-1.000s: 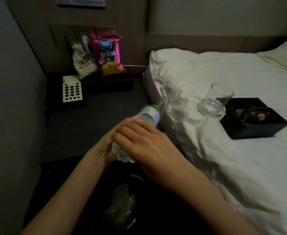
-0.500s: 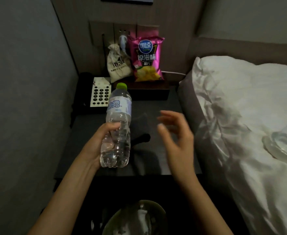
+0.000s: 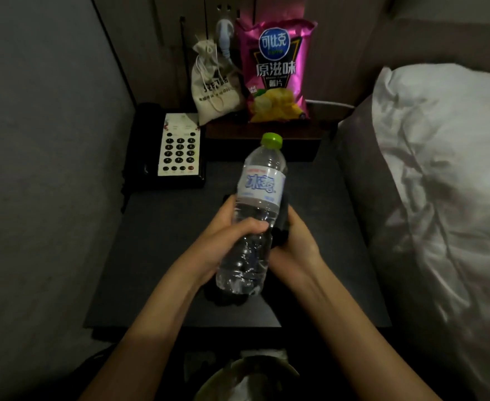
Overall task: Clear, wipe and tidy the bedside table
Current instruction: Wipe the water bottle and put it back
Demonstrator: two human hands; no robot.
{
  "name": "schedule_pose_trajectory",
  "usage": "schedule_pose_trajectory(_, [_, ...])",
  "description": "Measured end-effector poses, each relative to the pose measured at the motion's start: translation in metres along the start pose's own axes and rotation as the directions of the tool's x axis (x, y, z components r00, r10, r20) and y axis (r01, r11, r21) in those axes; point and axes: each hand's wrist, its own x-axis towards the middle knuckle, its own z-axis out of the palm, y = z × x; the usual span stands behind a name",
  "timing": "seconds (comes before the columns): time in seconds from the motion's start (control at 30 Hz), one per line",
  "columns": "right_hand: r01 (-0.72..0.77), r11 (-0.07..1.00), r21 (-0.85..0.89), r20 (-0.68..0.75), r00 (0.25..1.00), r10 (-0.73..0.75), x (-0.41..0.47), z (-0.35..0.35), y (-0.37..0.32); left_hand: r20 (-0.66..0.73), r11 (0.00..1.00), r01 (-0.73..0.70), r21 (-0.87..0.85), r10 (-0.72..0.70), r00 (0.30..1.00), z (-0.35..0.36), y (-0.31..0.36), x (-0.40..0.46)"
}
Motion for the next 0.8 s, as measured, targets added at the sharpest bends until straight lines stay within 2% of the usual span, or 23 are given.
schedule_pose_trajectory(0.13, [0.086, 0.988, -0.13, 0.007, 0.996, -0.086, 0.005, -0.005, -0.002, -0.057, 0.956, -0.091, 0.277, 0.111, 0.992, 0.006, -0.008, 0.007])
schedule_pose_trajectory(0.3, [0.195, 0.912, -0.362, 0.07, 0.981, -0.182, 0.004, -0.009, -0.011, -0.118, 0.944, -0.146, 0.296, 0.188, 0.975, 0.007, -0.01, 0.01])
schedule_pose_trajectory(0.4, [0.271, 0.884, -0.381, 0.125, 0.962, -0.241, 0.004, -0.007, -0.012, -0.121, 0.907, -0.199, 0.372, 0.26, 0.958, 0.004, -0.011, 0.011])
schedule_pose_trajectory(0.63, [0.451, 0.796, -0.405, 0.231, 0.892, -0.388, 0.004, -0.001, -0.013, -0.102, 0.869, -0.261, 0.421, 0.331, 0.938, 0.005, -0.011, 0.01])
schedule_pose_trajectory(0.8, [0.558, 0.735, -0.385, 0.275, 0.83, -0.486, 0.002, -0.004, -0.022, -0.076, 0.812, -0.254, 0.526, 0.342, 0.936, 0.006, -0.01, 0.008])
